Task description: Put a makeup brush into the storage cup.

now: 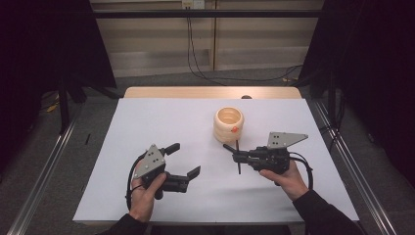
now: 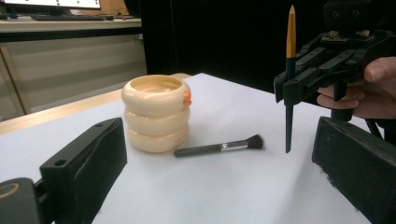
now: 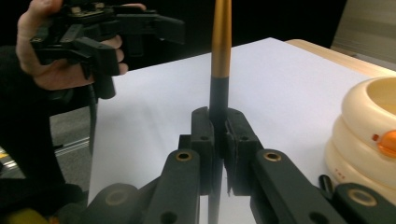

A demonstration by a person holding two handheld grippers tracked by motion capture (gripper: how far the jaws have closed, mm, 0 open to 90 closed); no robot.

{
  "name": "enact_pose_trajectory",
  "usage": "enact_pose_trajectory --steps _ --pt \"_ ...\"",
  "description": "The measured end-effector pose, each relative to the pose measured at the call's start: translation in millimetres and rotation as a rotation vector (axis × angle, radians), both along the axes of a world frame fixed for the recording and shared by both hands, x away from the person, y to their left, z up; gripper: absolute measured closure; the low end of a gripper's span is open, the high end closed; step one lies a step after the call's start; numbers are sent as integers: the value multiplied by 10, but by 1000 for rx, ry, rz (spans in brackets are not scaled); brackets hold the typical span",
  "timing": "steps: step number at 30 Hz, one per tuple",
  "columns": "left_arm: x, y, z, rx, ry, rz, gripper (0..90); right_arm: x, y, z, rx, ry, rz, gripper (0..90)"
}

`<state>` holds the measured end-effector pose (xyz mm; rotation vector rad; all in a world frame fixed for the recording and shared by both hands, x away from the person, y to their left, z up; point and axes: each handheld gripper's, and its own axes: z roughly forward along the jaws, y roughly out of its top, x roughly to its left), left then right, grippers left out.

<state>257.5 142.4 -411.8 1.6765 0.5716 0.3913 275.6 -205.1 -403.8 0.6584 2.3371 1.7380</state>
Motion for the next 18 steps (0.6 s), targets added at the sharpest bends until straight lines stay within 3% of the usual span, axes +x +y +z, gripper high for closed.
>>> enact_pose_trajectory --steps 9,15,16,18 --pt "-60 192 -134 16 32 3 24 22 -41 11 6 -2 -30 837" --pt "-94 319 -191 26 30 46 24 36 -66 33 21 -3 -46 837" --pt "-101 324 -207 6 33 47 23 39 -69 33 25 -3 -46 837" --pt "-110 354 -241 6 42 63 23 42 -77 36 21 -4 -55 837"
